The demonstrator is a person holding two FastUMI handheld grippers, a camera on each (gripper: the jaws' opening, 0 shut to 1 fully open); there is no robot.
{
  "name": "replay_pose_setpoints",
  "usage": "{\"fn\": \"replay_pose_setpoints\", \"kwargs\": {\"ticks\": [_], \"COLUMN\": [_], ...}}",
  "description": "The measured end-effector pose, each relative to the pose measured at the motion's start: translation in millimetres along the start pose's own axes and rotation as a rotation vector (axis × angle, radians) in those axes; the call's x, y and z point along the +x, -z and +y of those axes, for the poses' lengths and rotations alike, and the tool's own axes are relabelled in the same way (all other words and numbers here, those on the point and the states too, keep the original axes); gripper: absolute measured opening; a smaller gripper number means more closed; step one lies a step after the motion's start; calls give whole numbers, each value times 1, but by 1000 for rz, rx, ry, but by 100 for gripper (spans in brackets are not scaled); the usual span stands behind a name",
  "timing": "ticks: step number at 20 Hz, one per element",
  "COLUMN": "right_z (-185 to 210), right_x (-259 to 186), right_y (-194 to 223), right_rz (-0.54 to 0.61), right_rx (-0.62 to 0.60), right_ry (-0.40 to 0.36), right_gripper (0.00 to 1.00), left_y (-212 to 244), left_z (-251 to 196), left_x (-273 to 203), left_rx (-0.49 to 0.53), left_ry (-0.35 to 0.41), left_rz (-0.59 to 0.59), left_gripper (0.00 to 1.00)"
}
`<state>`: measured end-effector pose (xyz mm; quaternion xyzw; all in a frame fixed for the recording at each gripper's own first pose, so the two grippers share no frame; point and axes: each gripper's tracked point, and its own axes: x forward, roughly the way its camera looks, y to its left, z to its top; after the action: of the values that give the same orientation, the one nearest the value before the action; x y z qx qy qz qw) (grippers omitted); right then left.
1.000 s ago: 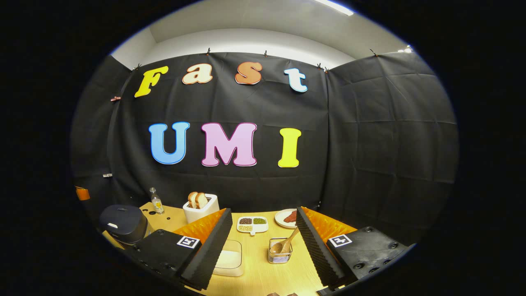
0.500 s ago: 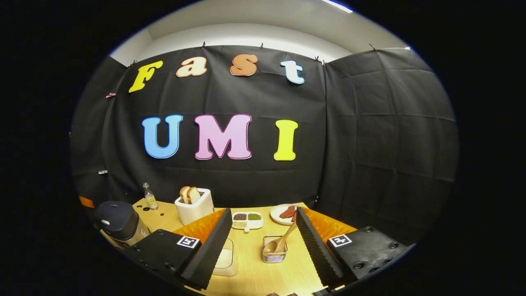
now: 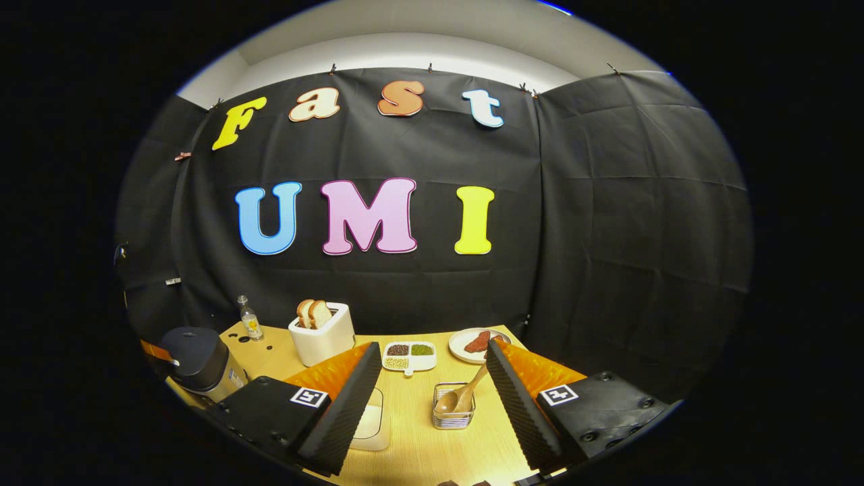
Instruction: Close the left gripper, press the button to open the rice cooker; take a wooden spoon from the chopstick holder with the right hand, scoop a spoonful of rice and pour it into the rice cooker, then put the wooden spoon back into the chopstick holder.
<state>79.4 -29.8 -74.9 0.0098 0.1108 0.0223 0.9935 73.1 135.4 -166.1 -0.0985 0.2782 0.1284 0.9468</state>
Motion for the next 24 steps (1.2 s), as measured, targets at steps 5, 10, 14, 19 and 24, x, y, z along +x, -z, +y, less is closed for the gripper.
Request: {"fn": "replay_pose_setpoints", "kwargs": {"ticks": [5, 10, 14, 19, 24], "right_z": [-4, -10, -12, -12, -16], "right_x": [7, 11, 14, 15, 21], "right_y": [6, 7, 9, 7, 7], "right_rz": [18, 16, 30, 24, 30], "right_rx": [-4, -29, -13, -22, -2], "right_ry": [-4, 7, 7, -2, 3], "right_gripper": [98, 98, 98, 98, 98], "left_y": [4, 2, -8, -120, -137], "left_z": [-4, 3, -6, -35, -84], "left_x": [5, 6, -4, -71, -108], "left_rx": [118, 2, 16, 252, 284], "left_ry": [-13, -16, -16, -88, -39], "left_rz": [36, 22, -12, -348, -456], "left_gripper": [7, 7, 7, 7, 7]}}
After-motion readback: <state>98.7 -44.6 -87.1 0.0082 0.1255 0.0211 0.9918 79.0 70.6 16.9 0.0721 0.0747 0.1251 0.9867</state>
